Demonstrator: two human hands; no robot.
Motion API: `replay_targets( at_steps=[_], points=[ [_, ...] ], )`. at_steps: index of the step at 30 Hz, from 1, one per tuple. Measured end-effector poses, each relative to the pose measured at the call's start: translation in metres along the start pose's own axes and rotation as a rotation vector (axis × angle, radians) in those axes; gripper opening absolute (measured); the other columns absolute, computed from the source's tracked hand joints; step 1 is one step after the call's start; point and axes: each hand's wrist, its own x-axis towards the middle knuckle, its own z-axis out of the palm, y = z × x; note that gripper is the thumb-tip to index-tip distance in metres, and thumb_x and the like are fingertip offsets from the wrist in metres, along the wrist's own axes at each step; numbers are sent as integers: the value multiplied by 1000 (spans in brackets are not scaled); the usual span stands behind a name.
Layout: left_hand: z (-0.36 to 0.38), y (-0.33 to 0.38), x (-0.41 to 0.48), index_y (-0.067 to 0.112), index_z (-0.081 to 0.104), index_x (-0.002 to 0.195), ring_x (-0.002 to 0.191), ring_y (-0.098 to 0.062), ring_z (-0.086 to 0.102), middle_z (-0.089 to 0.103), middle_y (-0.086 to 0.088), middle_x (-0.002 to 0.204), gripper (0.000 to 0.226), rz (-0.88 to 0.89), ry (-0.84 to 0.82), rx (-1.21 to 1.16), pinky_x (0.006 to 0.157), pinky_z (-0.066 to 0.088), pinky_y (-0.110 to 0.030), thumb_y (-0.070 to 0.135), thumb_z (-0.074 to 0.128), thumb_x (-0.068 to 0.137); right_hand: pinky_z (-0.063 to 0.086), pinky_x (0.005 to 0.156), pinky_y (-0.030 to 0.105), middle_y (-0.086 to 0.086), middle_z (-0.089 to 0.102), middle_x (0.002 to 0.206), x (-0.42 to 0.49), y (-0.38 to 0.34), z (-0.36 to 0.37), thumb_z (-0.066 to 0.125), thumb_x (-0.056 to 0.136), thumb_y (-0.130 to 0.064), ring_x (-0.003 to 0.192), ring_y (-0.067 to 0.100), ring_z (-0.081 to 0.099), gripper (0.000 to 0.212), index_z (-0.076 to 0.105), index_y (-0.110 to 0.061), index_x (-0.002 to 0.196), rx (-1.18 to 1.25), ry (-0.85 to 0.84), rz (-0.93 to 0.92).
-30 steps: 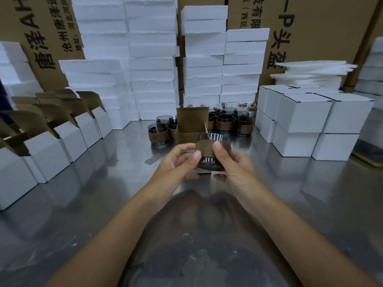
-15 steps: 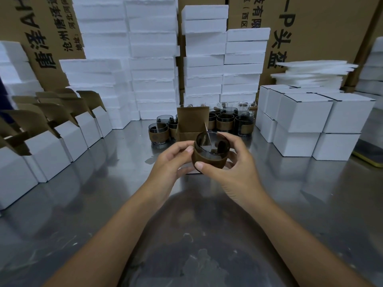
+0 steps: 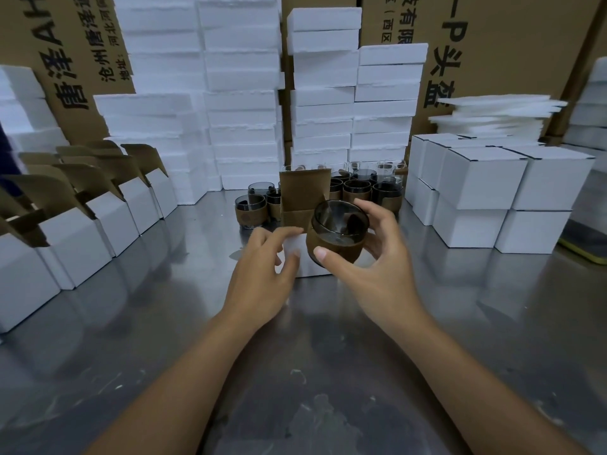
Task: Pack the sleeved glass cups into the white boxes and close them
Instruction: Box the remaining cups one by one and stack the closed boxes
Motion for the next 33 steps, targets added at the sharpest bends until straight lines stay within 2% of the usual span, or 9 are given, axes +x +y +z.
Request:
replay_targets(
  at_steps=[7,11,15,18,22,27,30,32,33],
  points=[
    [-3,9,-2,31,55,91,79,-3,49,45,16,83,8,123,17,-33,62,34,-8,25,59,89,33,90,0,-30,54,115,-2,-8,0,82,66,-35,115,-10,47,71,46,-32,127,-32,3,-83],
    [-1,11,-4,22,62,97,79,-6,50,52,7,86,11,197,-12,-55,62,36,-10,28,60,88,30,88,-3,-29,54,117,-2,-11,-1,78,66,-39,115,-13,45,68,45,-37,125,-9,10,-90],
    [-1,15,-6,31,52,90,77,-5,51,46,20,79,14,261,-1,-92,62,39,-7,26,64,86,29,90,-2,-26,53,120,0,-13,-2,77,68,-43,118,-10,45,64,44,-43,122,4,20,-81],
    [0,17,-6,29,55,89,80,-2,51,46,22,77,9,298,-5,-111,67,39,-5,32,61,83,30,90,-2,-25,54,119,1,-14,-3,74,67,-47,116,-11,45,68,45,-34,128,20,32,-71],
    [0,16,-6,26,56,86,73,-6,51,54,9,78,9,320,0,-92,65,40,-9,32,62,82,30,87,-3,-27,53,117,2,-12,-3,72,70,-44,114,-17,44,72,42,-28,133,18,48,-51],
    [1,14,-5,18,63,85,73,-9,52,59,5,79,15,319,-7,-93,65,44,-18,33,63,82,28,88,-4,-28,50,119,1,-10,-2,74,75,-38,114,-21,41,72,36,-28,135,-45,64,-90],
    [0,13,-5,20,63,87,74,-11,53,59,3,80,17,349,-25,-106,63,42,-26,36,64,83,35,99,11,-17,49,127,1,-8,-3,72,78,-29,121,-6,43,69,33,-36,135,-135,74,-158],
    [0,14,-5,23,61,86,72,-12,52,57,4,78,16,369,-21,-124,62,41,-28,39,60,84,43,100,32,-9,47,128,1,-6,-3,70,78,-27,123,7,45,56,40,-38,124,-226,61,-202],
    [0,15,-6,25,59,85,72,-12,52,56,4,78,15,373,-18,-128,62,41,-29,40,59,84,44,97,35,-6,46,127,1,-6,-3,69,79,-26,123,11,44,46,47,-34,117,-266,50,-206]
  ],
)
